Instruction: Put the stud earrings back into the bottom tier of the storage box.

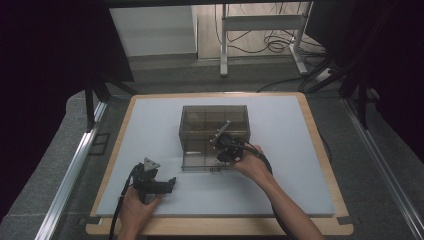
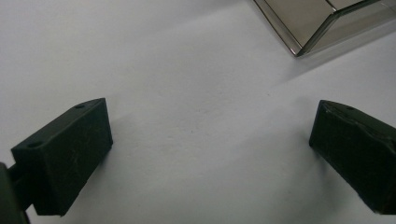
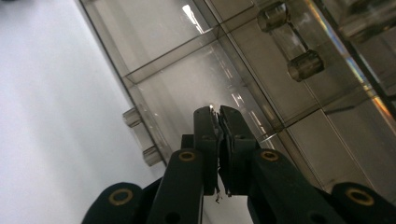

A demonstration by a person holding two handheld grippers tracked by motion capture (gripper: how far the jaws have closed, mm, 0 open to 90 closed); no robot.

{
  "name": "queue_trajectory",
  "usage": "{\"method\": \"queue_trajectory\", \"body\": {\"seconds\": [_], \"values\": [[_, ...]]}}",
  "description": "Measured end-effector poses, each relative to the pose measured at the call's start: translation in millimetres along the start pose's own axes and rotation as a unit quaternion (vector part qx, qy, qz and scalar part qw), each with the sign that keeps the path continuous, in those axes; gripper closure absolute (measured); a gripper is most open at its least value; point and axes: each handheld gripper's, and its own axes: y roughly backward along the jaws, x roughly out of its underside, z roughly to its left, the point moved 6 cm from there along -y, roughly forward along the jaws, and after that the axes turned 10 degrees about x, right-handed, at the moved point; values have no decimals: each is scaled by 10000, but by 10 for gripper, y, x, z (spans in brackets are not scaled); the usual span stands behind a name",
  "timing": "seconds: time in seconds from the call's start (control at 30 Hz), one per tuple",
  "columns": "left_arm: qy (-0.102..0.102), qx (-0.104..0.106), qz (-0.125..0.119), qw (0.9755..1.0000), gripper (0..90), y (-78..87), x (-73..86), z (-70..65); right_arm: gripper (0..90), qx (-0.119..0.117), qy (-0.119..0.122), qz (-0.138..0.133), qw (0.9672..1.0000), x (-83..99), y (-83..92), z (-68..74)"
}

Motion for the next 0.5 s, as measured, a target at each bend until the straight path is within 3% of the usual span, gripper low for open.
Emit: {"method": "queue_trajectory", "body": {"seconds": [0.5], "values": [[0, -1, -1, 10000, 0, 0, 0, 0, 835, 41, -33, 76, 10000, 14, -148, -25]]}}
